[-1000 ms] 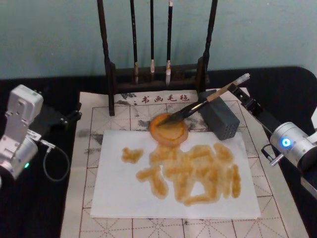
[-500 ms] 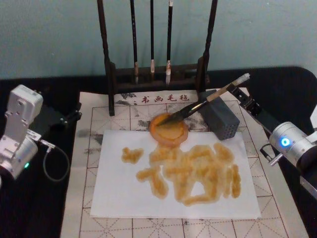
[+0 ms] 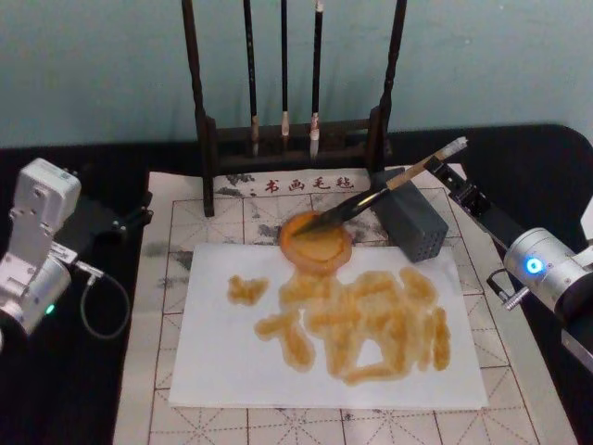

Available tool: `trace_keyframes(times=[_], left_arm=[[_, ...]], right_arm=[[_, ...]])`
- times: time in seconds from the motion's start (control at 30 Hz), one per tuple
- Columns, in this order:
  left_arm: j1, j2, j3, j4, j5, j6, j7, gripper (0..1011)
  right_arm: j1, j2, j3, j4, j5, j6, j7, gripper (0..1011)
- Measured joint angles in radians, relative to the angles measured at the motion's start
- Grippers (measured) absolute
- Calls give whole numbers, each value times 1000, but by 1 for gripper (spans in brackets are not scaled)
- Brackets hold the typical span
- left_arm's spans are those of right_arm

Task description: Pick up the brush from the inkstone, write on the paper, then place the brush back to its original position.

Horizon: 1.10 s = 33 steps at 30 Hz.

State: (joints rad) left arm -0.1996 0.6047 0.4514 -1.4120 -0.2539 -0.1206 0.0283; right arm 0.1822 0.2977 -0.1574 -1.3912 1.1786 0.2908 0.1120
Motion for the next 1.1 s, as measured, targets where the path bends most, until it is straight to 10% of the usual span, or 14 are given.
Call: trace_keyframes(times=[1.1], left_arm=[[0, 0, 0, 0, 0, 0, 0, 1001]], right_arm=[[100, 1, -64, 107, 63, -22, -11, 1000]])
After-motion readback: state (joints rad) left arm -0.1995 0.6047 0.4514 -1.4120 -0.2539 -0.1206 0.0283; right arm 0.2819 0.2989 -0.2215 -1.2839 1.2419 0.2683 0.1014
